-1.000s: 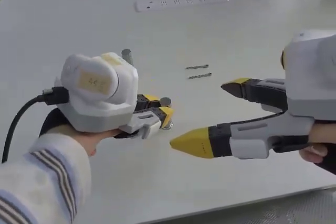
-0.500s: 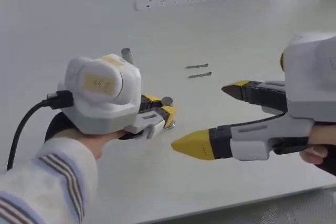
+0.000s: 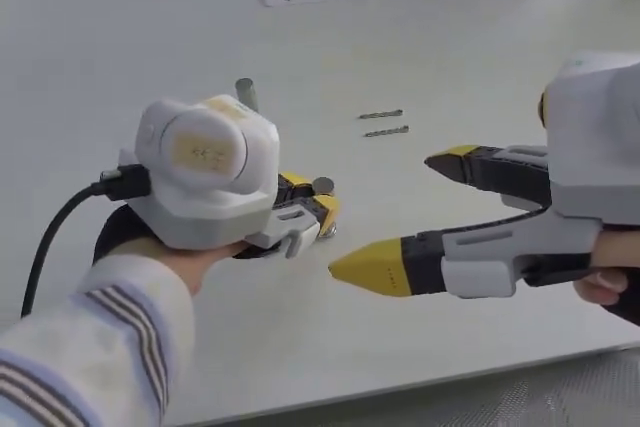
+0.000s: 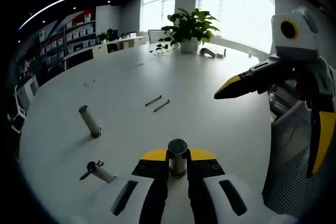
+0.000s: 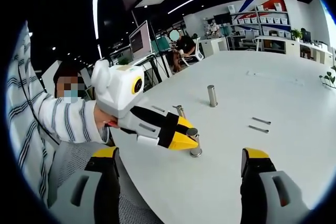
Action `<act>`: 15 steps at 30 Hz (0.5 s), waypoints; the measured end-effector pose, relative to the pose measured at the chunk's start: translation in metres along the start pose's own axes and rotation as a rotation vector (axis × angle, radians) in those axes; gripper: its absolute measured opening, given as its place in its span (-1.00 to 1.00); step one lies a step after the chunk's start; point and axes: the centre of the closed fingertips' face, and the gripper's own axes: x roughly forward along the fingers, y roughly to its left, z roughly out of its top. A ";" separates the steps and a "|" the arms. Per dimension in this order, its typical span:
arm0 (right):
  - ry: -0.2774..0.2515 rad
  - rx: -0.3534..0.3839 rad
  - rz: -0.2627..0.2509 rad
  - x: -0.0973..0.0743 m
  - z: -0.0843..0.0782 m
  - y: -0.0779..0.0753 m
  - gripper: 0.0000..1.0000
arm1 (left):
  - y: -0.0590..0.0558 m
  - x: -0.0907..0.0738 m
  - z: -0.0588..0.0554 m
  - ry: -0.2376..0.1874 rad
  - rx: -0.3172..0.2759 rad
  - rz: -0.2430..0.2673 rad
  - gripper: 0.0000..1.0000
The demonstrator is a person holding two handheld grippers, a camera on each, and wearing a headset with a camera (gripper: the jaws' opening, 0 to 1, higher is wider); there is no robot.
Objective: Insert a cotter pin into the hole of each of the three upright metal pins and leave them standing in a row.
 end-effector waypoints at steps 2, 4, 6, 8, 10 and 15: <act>0.003 -0.001 0.001 0.001 -0.001 0.000 0.90 | -0.002 0.001 -0.002 0.004 -0.005 -0.012 -0.82; 0.006 -0.001 0.003 0.001 -0.001 0.001 0.90 | -0.004 0.002 -0.001 -0.002 0.001 -0.013 -0.82; 0.009 -0.001 0.004 0.002 -0.002 0.001 0.89 | -0.005 0.003 0.000 -0.002 -0.003 -0.012 -0.82; 0.015 0.001 0.003 0.002 -0.004 0.001 0.88 | -0.006 0.003 0.000 -0.004 -0.025 -0.011 -0.82; 0.020 0.000 0.000 0.002 -0.006 0.000 0.89 | -0.006 0.004 0.000 -0.009 -0.033 -0.011 -0.82; 0.025 0.006 -0.006 0.002 -0.007 -0.001 0.88 | -0.007 0.003 -0.001 -0.017 -0.057 -0.015 -0.81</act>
